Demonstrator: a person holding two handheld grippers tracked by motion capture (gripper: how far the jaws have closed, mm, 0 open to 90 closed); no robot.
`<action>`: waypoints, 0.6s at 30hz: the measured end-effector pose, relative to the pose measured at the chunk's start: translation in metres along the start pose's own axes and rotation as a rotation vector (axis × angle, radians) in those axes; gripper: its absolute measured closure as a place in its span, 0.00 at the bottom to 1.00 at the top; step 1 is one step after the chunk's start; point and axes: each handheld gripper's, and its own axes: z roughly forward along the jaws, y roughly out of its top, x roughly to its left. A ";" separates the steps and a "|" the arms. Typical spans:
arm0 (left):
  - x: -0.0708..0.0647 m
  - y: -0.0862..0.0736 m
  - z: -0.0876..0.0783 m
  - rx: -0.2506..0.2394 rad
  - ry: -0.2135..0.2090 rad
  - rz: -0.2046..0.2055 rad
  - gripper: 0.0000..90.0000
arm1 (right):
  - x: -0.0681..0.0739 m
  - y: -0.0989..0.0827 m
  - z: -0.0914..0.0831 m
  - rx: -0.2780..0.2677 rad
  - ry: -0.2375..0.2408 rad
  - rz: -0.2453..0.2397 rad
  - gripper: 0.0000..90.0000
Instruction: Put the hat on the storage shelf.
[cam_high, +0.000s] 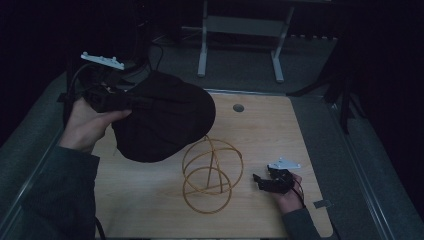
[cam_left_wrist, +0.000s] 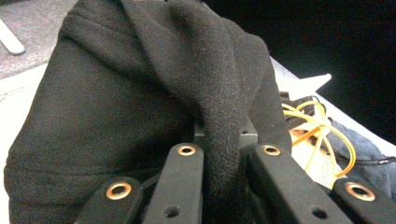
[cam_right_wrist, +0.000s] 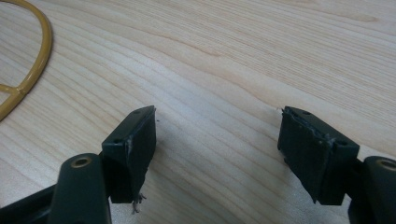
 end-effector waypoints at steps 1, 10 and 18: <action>0.000 0.000 0.000 0.001 -0.001 0.000 0.95 | 0.000 0.000 0.000 0.000 0.000 0.000 0.31; -0.004 0.004 -0.005 -0.013 -0.009 0.002 0.95 | 0.000 0.000 0.000 0.000 0.001 0.000 0.31; -0.009 0.010 -0.009 -0.023 -0.023 0.008 0.95 | 0.000 0.000 0.000 0.000 0.000 -0.001 0.31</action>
